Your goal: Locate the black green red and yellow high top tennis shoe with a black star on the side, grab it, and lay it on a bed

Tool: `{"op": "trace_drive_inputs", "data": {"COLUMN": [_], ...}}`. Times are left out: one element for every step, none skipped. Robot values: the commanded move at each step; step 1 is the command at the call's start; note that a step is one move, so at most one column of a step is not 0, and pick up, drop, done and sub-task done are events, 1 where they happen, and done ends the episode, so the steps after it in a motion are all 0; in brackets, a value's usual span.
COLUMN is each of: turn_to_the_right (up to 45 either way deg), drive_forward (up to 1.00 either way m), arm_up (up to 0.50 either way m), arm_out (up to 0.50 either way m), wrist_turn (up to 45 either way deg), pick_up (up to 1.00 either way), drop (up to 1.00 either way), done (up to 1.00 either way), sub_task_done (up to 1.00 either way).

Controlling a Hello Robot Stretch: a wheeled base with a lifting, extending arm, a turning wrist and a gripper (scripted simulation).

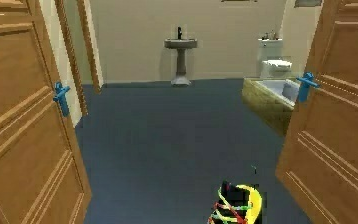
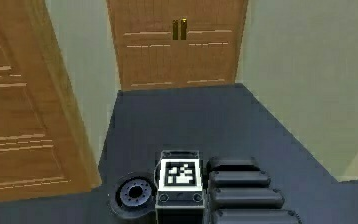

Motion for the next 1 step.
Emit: {"op": "trace_drive_inputs", "data": {"turn_to_the_right": [-6.0], "drive_forward": [0.00], "arm_up": [0.00], "arm_out": [0.00], "wrist_turn": [0.0], "pick_up": [0.00], "drop": [0.00], "done": [0.00], "sub_task_done": [0.00]}}
